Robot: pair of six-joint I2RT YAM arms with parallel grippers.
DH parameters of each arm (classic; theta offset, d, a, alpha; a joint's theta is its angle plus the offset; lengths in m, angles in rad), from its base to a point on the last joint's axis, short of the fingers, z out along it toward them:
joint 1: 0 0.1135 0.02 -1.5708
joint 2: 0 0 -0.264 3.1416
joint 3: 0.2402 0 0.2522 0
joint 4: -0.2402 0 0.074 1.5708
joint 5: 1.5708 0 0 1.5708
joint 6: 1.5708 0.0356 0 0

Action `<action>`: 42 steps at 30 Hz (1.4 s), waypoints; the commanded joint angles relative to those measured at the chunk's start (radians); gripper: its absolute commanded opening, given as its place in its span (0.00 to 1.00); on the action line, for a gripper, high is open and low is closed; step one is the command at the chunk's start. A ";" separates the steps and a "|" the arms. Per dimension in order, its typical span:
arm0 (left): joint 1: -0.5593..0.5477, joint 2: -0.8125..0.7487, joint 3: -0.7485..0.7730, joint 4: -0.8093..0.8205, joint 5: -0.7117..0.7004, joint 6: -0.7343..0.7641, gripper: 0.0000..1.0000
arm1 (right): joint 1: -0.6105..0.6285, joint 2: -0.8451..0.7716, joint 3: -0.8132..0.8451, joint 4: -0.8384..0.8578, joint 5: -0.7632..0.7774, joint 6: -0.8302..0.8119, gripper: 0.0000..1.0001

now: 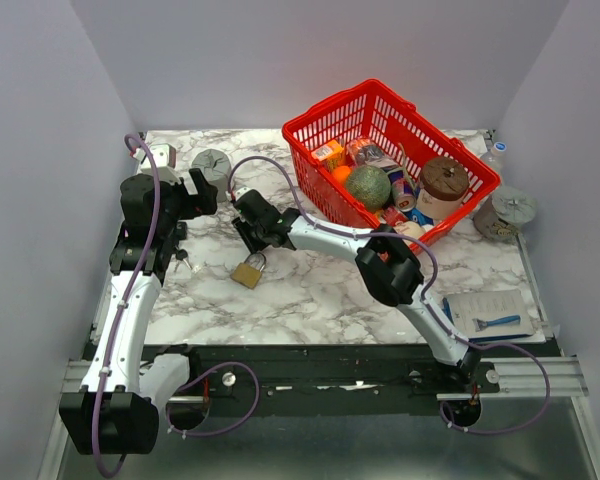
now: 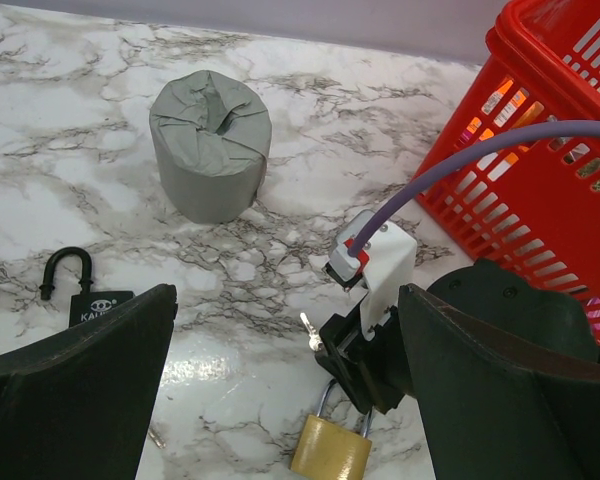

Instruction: Unlock with the key

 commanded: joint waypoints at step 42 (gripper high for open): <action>0.002 0.000 -0.009 0.029 0.032 -0.008 0.99 | 0.011 -0.203 -0.372 -0.030 0.053 0.049 0.25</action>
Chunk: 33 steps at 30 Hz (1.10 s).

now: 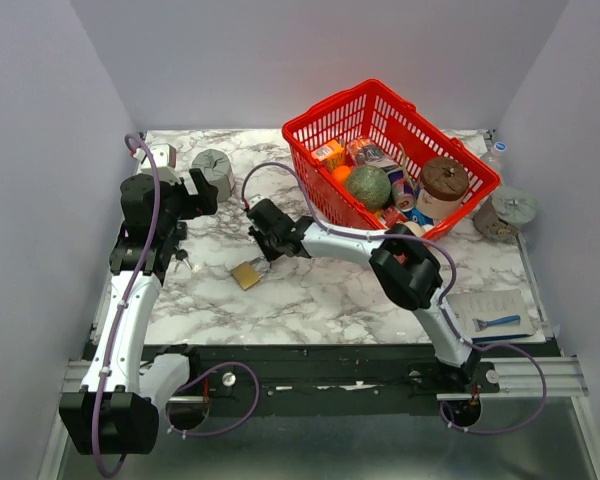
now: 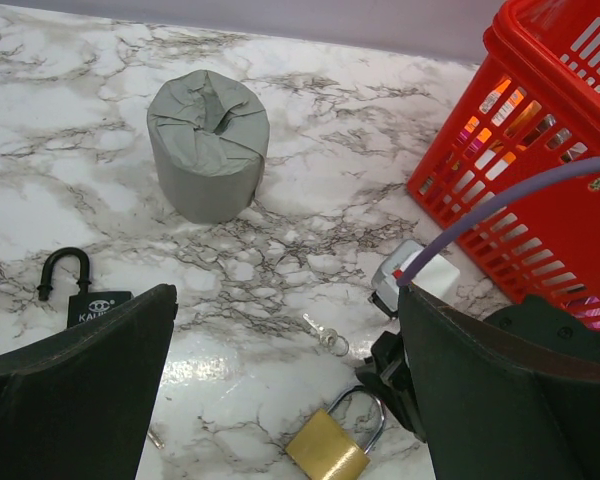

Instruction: Unlock with the key

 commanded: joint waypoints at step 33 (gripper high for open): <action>0.002 -0.018 -0.006 0.029 0.036 -0.014 0.99 | -0.012 0.167 0.287 -0.131 -0.037 0.014 0.59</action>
